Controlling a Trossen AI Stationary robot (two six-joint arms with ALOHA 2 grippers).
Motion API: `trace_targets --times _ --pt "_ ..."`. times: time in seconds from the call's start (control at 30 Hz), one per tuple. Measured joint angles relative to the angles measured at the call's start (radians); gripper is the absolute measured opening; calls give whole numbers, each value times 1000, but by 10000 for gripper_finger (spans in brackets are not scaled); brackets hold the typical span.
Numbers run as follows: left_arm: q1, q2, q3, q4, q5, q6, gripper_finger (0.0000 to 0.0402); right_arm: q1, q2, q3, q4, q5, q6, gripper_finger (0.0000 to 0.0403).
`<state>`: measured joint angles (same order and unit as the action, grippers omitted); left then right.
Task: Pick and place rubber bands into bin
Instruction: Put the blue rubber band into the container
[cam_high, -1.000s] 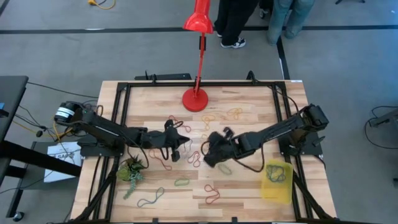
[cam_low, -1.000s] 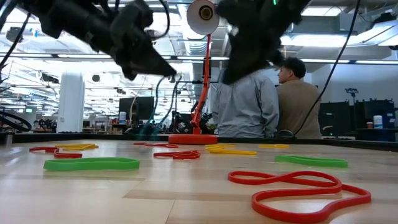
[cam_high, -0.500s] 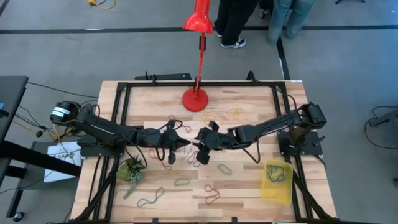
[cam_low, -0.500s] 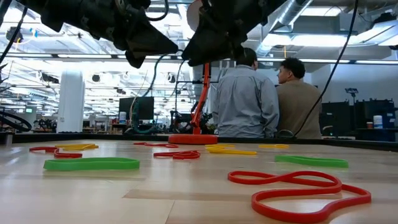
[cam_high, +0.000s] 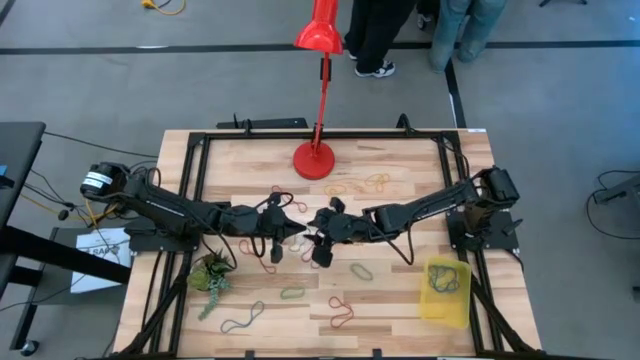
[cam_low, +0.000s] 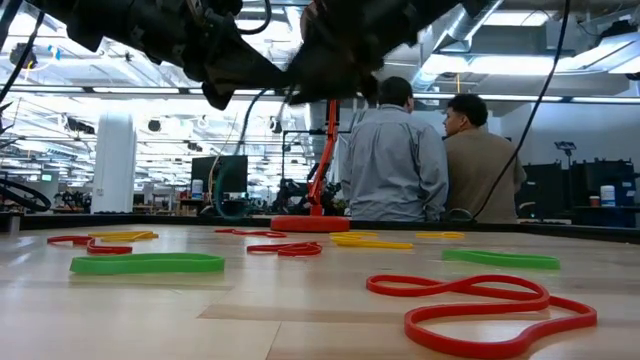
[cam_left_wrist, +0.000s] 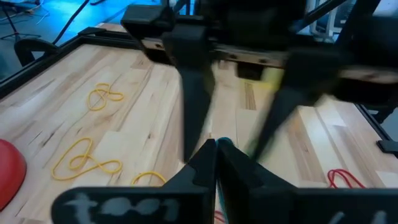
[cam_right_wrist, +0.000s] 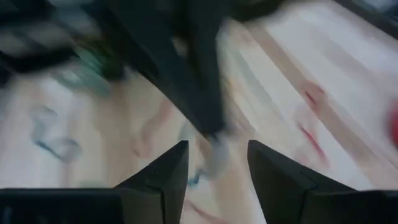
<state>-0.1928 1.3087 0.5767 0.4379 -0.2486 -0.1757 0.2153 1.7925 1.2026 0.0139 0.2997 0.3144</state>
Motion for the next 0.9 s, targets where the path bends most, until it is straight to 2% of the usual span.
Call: trace_targets --times 0.3,0.53,0.9 --pt "0 0 0 -3 -1 0 0 0 48 0 27 -14 -27 98" --pt "0 0 0 -6 -1 -1 0 3 48 0 19 -11 -62 11" --pt "0 0 0 -59 -20 1 12 7 48 0 14 -10 -49 3"
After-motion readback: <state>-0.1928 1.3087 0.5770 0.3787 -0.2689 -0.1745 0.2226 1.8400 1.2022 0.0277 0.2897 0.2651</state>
